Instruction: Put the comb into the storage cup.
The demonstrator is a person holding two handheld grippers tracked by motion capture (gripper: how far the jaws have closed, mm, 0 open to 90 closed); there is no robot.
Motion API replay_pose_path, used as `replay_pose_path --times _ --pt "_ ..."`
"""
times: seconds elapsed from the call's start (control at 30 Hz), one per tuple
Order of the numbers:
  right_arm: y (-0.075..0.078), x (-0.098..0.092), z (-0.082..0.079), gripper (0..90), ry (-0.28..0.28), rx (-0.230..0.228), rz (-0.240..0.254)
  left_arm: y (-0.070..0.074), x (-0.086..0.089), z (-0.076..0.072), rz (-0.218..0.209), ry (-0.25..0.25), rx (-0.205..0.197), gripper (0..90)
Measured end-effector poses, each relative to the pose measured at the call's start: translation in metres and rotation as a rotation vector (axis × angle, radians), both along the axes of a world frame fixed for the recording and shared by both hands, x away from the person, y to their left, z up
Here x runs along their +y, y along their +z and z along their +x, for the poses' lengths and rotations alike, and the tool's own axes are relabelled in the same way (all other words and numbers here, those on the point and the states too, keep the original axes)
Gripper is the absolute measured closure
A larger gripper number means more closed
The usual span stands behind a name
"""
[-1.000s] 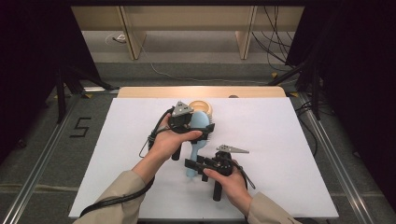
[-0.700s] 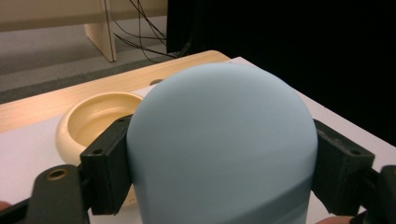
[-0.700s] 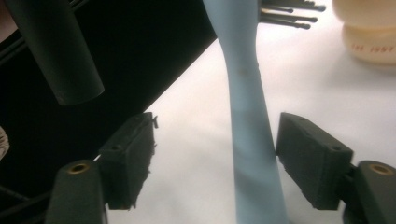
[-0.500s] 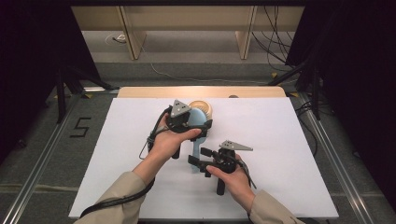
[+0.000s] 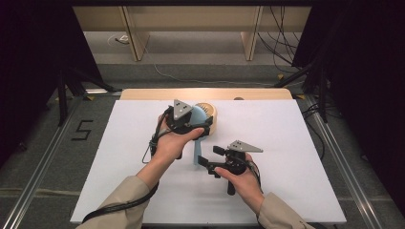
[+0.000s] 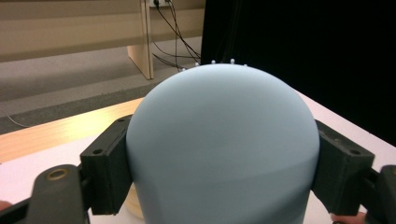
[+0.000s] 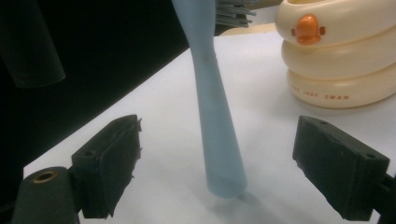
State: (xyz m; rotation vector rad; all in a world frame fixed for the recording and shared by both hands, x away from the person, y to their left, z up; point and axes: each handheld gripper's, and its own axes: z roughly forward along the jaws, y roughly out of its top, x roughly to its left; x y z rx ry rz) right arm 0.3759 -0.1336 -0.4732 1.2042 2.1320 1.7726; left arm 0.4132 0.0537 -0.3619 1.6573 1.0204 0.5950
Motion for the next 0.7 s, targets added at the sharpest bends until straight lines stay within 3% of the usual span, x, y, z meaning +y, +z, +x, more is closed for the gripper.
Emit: replay_pose_path --times 0.17,0.4,0.7 --pt "0.002 -0.004 0.0 15.7 -0.009 -0.019 -0.028 0.001 0.003 0.001 -0.011 0.042 0.006 19.5" --pt "0.004 -0.014 0.0 15.7 -0.021 -0.054 -0.071 0.003 0.007 0.001 -0.006 0.086 -0.02 19.5" --pt "0.008 -0.033 0.001 14.6 -0.028 -0.101 -0.135 0.005 0.009 0.002 -0.006 0.099 -0.042 19.5"
